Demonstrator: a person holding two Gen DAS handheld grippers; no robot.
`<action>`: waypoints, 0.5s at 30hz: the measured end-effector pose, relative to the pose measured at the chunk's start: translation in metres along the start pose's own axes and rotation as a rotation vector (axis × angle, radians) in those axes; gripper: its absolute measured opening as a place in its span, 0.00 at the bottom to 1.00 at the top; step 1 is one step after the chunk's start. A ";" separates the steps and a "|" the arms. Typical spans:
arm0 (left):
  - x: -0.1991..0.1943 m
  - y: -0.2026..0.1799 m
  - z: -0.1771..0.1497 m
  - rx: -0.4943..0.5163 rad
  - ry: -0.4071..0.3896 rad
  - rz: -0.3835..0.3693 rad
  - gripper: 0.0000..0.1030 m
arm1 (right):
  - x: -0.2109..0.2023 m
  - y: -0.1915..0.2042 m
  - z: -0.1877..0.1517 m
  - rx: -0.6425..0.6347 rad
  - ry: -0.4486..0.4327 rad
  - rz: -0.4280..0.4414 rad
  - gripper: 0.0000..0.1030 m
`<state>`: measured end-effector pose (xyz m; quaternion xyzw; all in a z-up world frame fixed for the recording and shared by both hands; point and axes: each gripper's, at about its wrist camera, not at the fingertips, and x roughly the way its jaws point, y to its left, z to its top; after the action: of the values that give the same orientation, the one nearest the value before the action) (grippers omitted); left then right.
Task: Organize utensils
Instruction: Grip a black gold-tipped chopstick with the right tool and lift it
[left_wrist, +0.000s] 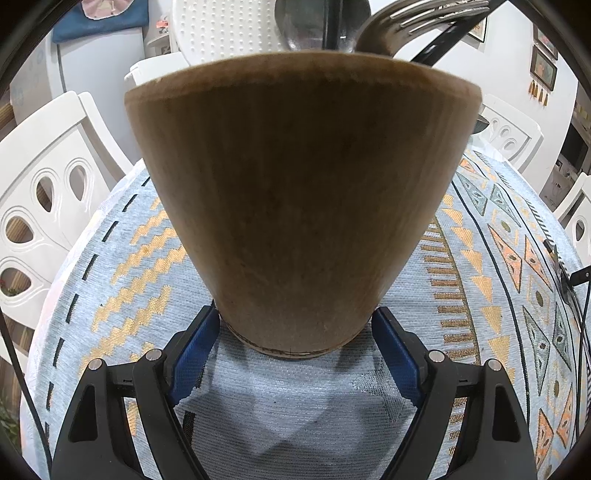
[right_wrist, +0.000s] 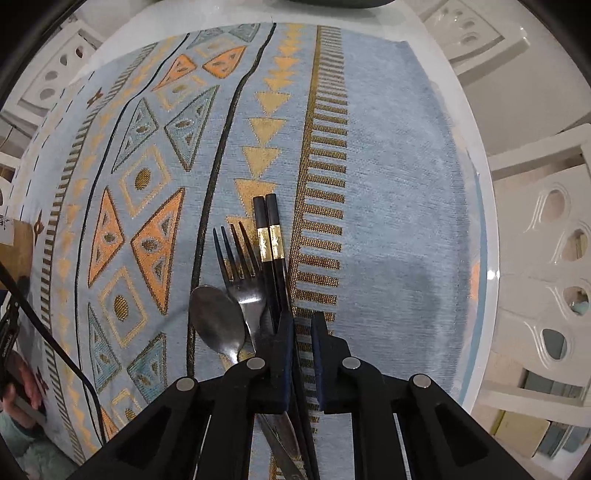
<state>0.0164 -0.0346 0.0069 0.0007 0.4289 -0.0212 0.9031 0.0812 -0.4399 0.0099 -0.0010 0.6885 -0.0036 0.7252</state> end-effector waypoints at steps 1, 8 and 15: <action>0.000 0.001 0.001 -0.001 0.001 -0.001 0.82 | 0.000 -0.003 0.002 0.006 0.007 0.013 0.09; 0.000 0.001 0.001 -0.001 0.002 -0.001 0.82 | 0.003 -0.023 0.017 0.074 -0.022 0.144 0.14; 0.001 0.003 0.001 -0.002 0.004 -0.002 0.82 | 0.007 -0.016 0.023 0.035 -0.014 0.111 0.16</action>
<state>0.0177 -0.0318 0.0071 -0.0008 0.4306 -0.0218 0.9023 0.1047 -0.4559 0.0044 0.0500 0.6824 0.0245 0.7289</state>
